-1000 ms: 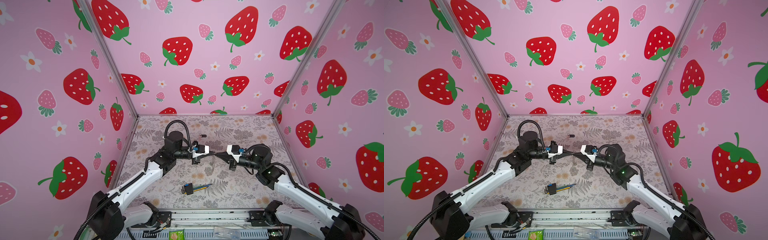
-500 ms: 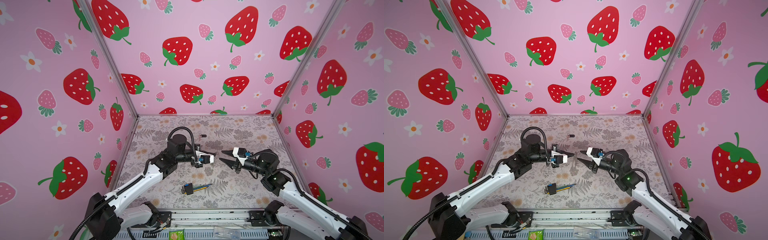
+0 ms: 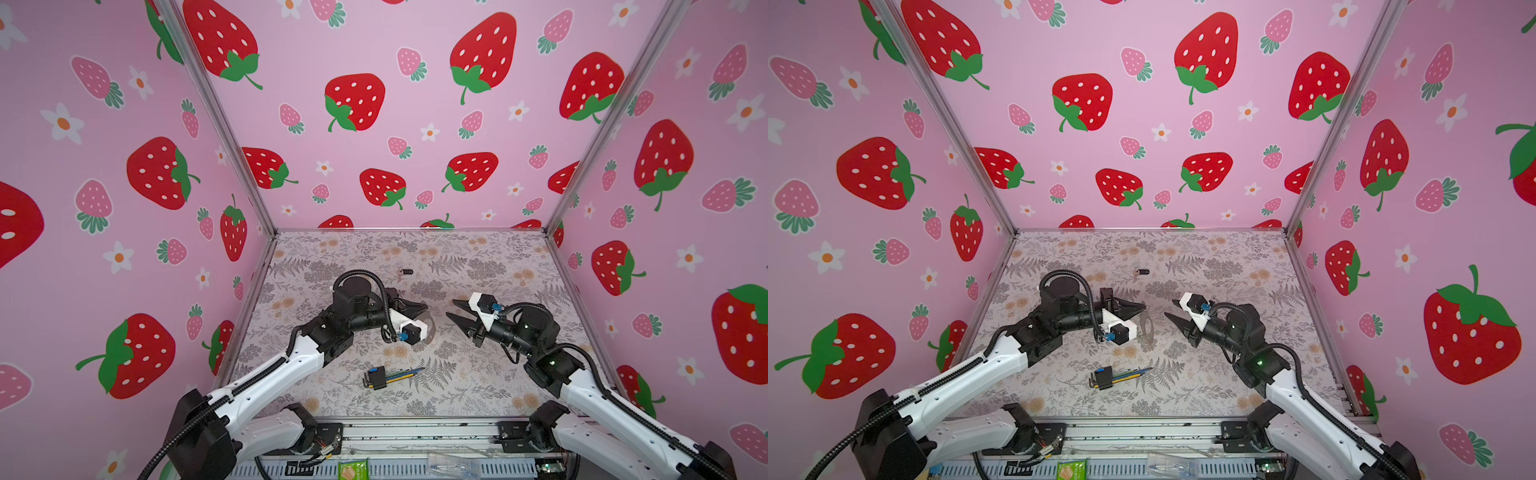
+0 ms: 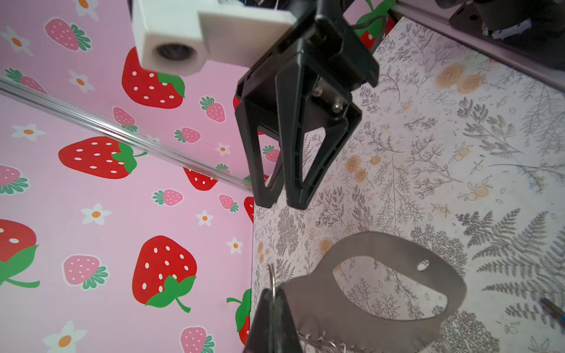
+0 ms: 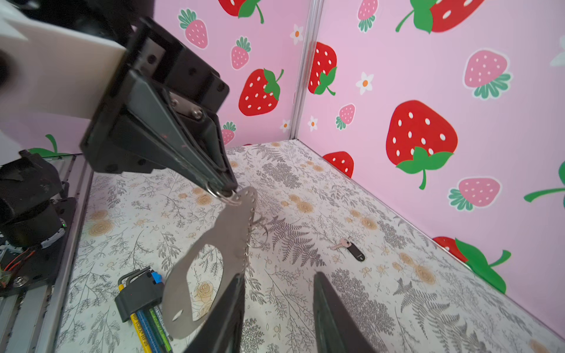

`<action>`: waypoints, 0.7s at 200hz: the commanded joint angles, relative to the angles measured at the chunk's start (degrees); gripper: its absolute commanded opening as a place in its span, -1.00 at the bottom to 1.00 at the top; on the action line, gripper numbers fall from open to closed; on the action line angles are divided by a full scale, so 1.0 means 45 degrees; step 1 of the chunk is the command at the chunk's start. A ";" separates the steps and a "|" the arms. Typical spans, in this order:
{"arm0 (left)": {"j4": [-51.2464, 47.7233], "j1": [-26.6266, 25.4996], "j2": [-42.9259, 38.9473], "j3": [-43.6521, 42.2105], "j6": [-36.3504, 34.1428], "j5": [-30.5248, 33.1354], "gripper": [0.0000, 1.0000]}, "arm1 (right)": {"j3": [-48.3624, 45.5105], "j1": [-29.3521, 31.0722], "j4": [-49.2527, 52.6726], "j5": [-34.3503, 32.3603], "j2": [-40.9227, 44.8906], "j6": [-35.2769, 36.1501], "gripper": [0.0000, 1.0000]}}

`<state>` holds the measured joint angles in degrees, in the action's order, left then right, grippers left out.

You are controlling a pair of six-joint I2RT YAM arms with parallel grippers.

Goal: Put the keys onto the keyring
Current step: 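Open the right gripper and draw it back from the plate while the left holds it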

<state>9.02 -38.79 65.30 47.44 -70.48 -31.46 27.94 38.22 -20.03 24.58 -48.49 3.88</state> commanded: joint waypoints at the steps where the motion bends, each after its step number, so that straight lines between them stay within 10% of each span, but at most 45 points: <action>1: 0.0646 0.0073 0.0025 -0.0008 -0.0234 0.0020 -1.00 | 0.0572 -0.0125 0.0270 -0.1051 -0.0683 -0.0605 -0.23; 140: 0.2565 0.4989 -0.0564 -0.1229 0.6515 -0.0268 -1.00 | 1.0683 -0.0602 0.2237 -0.2419 -1.4491 -0.3181 -0.31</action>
<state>15.20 -19.27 64.86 42.96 -48.62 -33.28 68.49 35.64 -13.39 14.13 -107.35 -7.11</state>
